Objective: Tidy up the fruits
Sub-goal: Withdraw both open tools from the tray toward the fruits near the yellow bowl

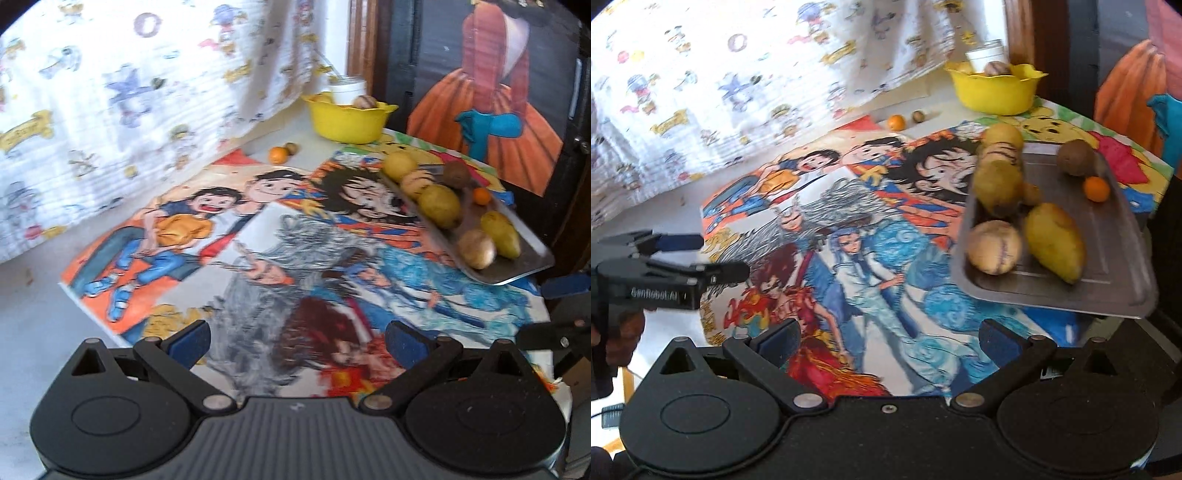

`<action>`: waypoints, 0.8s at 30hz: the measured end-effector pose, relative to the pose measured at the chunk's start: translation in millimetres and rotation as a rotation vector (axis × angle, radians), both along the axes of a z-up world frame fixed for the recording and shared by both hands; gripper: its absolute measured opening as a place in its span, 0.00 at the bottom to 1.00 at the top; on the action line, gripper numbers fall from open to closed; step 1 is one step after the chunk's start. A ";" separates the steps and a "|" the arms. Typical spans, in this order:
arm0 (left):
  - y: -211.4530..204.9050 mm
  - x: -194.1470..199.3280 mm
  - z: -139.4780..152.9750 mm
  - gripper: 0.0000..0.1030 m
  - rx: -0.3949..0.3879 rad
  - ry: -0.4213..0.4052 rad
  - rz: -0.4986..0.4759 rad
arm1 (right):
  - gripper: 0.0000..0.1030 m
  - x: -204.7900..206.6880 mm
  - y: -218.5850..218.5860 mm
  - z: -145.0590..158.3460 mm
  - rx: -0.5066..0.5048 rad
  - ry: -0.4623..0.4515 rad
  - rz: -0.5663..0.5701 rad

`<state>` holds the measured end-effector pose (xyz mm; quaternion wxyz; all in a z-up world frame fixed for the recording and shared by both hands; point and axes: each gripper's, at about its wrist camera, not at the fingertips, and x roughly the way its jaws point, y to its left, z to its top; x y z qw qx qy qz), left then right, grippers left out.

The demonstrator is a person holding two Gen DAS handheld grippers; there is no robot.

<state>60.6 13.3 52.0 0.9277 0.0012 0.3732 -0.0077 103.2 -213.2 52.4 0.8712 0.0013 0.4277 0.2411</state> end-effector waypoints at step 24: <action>29.1 125.3 54.2 1.00 0.258 -0.353 -0.056 | 0.99 204.9 39.6 116.9 0.051 -0.140 -0.018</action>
